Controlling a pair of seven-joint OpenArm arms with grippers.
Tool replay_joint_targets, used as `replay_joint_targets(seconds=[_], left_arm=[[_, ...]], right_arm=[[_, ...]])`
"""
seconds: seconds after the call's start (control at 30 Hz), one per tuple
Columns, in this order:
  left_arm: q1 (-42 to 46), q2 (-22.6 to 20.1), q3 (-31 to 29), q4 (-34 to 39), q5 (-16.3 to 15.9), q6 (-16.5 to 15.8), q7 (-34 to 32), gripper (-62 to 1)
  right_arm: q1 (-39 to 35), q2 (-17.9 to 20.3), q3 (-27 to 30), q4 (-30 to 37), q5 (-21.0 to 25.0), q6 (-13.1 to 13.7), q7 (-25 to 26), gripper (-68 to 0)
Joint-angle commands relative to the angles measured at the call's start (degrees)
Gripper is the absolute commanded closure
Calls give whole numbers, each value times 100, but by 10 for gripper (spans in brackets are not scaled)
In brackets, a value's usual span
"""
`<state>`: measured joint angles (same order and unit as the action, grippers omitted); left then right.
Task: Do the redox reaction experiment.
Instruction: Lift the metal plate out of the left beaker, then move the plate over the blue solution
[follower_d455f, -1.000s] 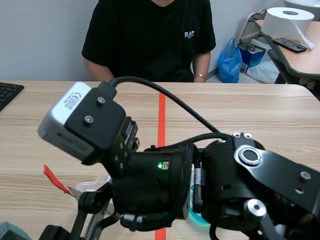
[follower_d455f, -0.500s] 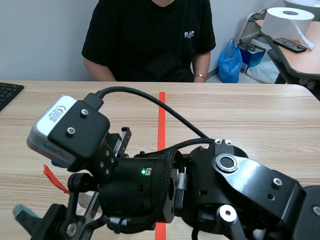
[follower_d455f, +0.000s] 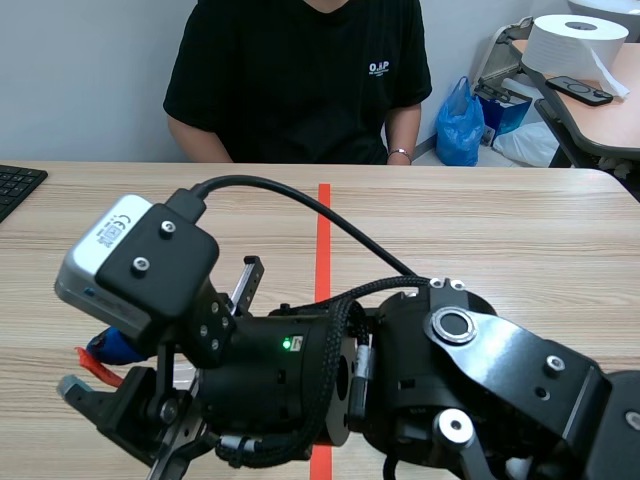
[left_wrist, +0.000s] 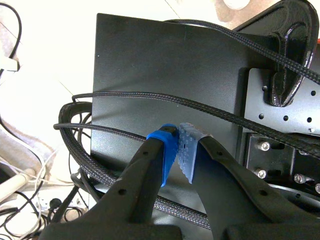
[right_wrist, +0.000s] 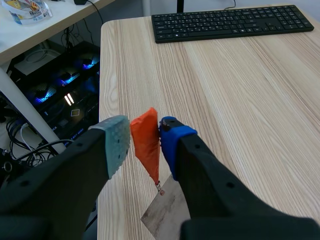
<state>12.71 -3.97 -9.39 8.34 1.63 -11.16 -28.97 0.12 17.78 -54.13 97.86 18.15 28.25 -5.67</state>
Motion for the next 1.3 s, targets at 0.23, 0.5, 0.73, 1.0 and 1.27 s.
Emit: replay_joint_targets(seconds=[0.23, 0.5, 0.73, 1.0, 1.27], left_arm=[[57, -17, -15, 35, 2, -13, -79, -27], [57, -17, -15, 35, 2, -13, -79, -27], [57, -17, -15, 35, 2, -13, -79, -27], [57, -17, -15, 35, 2, -13, -79, -27], [57, -17, -15, 35, 2, -13, -79, -27]], right_arm=[[70, -17, 7, 70, 42, 4, 74, -7], [199, -11, 17, 201, 42, 26, -184, -7], [195, 17, 227, 824, 44, 28, -780, -7], [195, 17, 660, 1692, 479, 184, -1596, -6], [195, 17, 1259, 2586, 1436, 439, -2500, -6]])
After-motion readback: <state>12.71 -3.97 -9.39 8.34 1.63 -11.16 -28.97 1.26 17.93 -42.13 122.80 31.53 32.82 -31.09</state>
